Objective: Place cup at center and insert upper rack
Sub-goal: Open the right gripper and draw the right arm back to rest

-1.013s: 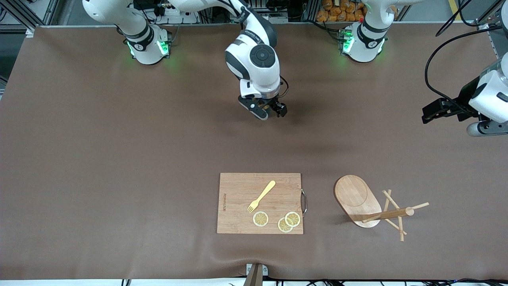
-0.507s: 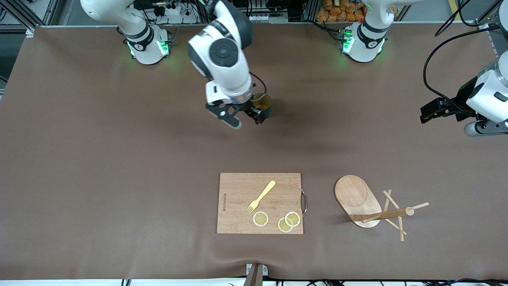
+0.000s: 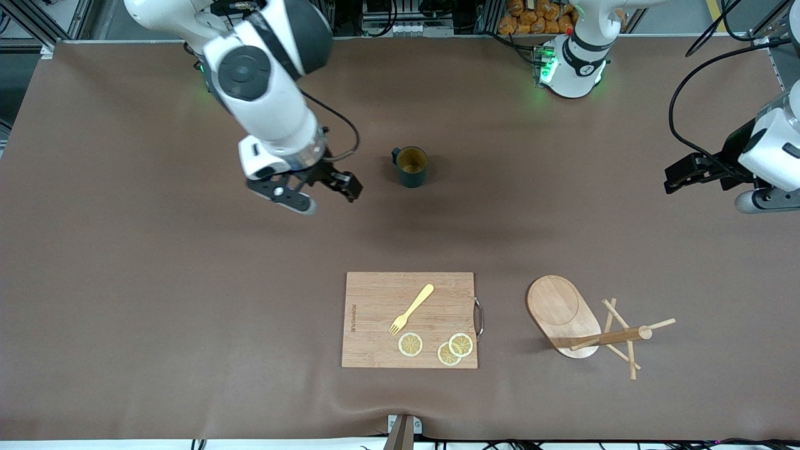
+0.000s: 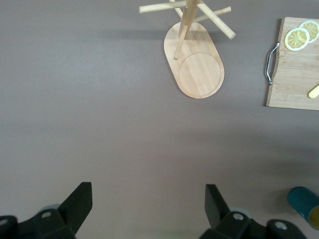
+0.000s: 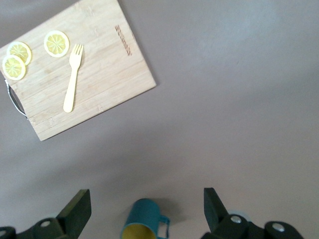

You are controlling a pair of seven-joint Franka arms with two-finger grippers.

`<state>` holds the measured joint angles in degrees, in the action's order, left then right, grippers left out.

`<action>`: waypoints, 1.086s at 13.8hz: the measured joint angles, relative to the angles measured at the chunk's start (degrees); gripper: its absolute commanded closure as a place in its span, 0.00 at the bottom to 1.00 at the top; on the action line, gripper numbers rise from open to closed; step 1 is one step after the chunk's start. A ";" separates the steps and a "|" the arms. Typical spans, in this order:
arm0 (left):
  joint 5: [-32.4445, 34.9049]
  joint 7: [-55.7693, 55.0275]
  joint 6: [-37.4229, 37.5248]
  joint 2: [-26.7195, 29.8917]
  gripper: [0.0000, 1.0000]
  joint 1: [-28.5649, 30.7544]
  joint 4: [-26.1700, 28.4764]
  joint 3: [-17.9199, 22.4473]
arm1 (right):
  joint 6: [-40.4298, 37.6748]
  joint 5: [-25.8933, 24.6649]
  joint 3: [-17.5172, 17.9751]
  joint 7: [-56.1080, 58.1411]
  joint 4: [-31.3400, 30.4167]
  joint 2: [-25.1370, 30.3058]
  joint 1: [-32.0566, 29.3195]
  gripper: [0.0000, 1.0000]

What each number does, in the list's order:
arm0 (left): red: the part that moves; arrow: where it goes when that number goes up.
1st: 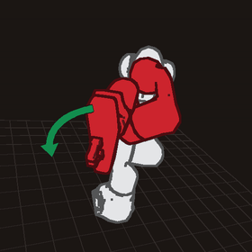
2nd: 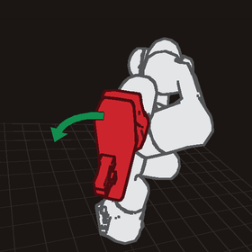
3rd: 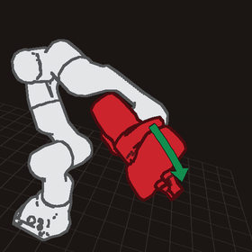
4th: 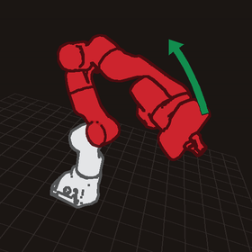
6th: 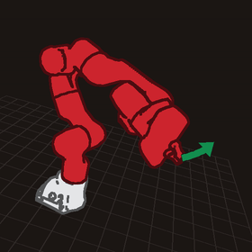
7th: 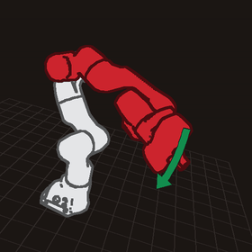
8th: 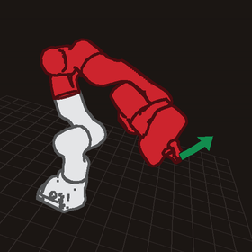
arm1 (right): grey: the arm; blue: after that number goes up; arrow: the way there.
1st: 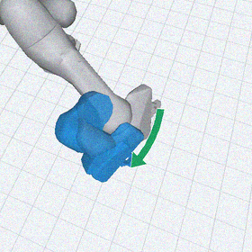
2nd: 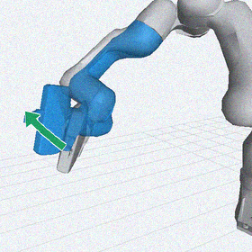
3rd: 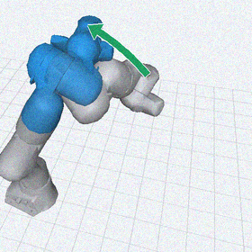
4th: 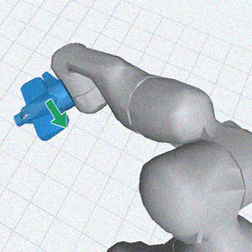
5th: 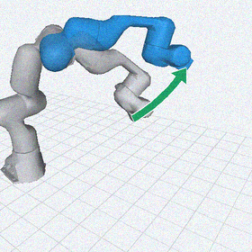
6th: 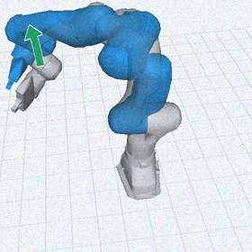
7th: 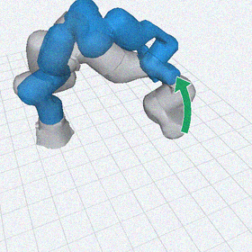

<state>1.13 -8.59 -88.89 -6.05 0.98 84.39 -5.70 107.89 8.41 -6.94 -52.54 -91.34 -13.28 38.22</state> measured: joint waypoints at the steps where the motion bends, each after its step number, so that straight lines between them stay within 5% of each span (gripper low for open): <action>1: 0.00 0.00 0.00 0.07 0.00 0.24 -0.04 0.11 | -1.11 -0.51 -0.01 3.42 0.01 1.29 -1.68 0.00; 15: -2.27 0.00 0.08 2.88 0.00 3.55 -0.77 0.52 | -18.13 -5.96 -2.15 40.69 -0.05 14.06 -19.14 0.00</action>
<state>-1.14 -8.59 -88.81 -3.17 4.53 83.62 -5.18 89.76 2.44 -9.08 -11.85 -91.39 0.78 19.08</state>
